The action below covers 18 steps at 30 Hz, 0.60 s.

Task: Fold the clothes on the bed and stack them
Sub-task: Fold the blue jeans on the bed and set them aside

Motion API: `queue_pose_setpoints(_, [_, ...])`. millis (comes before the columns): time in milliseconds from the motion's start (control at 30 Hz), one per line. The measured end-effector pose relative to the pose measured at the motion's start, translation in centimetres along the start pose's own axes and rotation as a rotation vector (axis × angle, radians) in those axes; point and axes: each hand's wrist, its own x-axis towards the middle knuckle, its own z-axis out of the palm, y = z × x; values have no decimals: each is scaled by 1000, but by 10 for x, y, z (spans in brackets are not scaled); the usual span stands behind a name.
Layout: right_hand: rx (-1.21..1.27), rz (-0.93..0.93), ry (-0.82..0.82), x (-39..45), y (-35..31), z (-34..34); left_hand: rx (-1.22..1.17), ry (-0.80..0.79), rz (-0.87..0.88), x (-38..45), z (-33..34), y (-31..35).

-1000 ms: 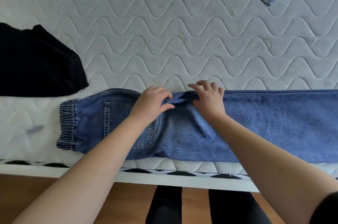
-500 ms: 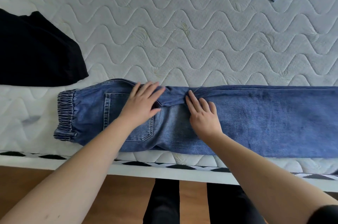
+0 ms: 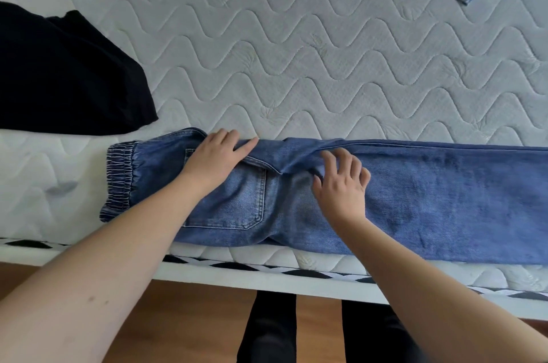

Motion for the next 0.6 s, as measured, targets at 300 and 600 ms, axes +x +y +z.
queue_pose_setpoints(300, [-53,-497,-206,17,-33,23,-17,-162,-154,-15,23,-8])
queue_pose_setpoints(600, [-100,-416,-215,8,-46,26,-74,-100,-284,-1,11,-46])
